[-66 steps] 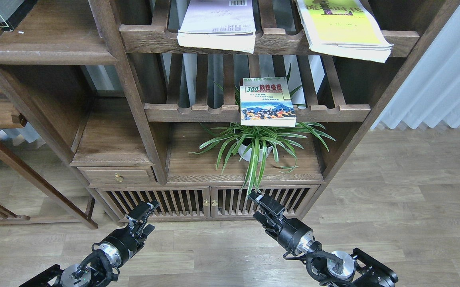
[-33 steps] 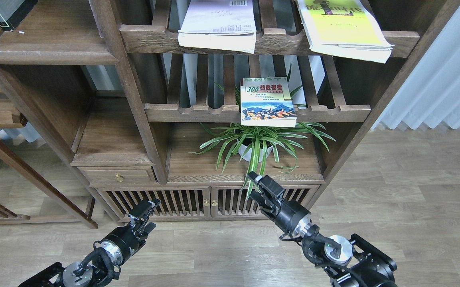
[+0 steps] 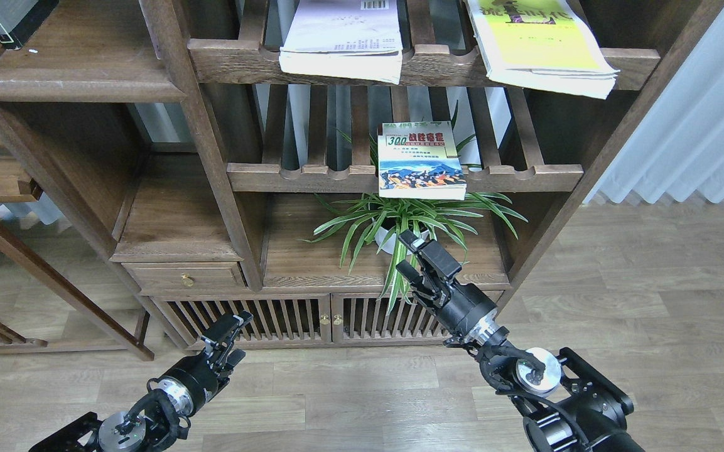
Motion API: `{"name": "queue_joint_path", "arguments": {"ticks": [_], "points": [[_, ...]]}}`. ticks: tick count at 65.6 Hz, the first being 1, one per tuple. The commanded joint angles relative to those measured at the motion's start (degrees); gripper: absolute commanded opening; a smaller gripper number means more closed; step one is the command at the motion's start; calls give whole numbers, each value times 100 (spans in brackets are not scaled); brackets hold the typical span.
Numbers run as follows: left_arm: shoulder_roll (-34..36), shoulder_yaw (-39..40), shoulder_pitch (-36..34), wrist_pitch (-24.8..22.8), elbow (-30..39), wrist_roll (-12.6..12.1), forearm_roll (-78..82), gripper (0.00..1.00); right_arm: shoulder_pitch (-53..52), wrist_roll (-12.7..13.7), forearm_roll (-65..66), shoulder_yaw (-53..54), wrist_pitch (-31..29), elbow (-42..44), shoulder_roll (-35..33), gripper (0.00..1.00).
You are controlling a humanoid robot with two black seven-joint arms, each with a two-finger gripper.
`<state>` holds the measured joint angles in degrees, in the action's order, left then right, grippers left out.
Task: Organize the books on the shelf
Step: 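Reach the right gripper up past the plant to the small blue book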
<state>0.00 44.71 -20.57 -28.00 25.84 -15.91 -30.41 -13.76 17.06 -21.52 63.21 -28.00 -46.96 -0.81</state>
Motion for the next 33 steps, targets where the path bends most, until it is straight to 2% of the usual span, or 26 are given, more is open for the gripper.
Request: {"name": "queue_joint_path", "arguments": {"ticks": [1, 19, 33], "points": [[0, -7, 0, 0, 0, 0, 0, 100, -162, -1, -1, 244, 0, 47, 45, 94], [0, -7, 0, 0, 0, 0, 0, 100, -628, -1, 8, 368, 0, 56, 72, 95], [0, -7, 0, 0, -9, 0, 9, 100, -646, -1, 34, 350, 304, 117, 81, 95]]}}
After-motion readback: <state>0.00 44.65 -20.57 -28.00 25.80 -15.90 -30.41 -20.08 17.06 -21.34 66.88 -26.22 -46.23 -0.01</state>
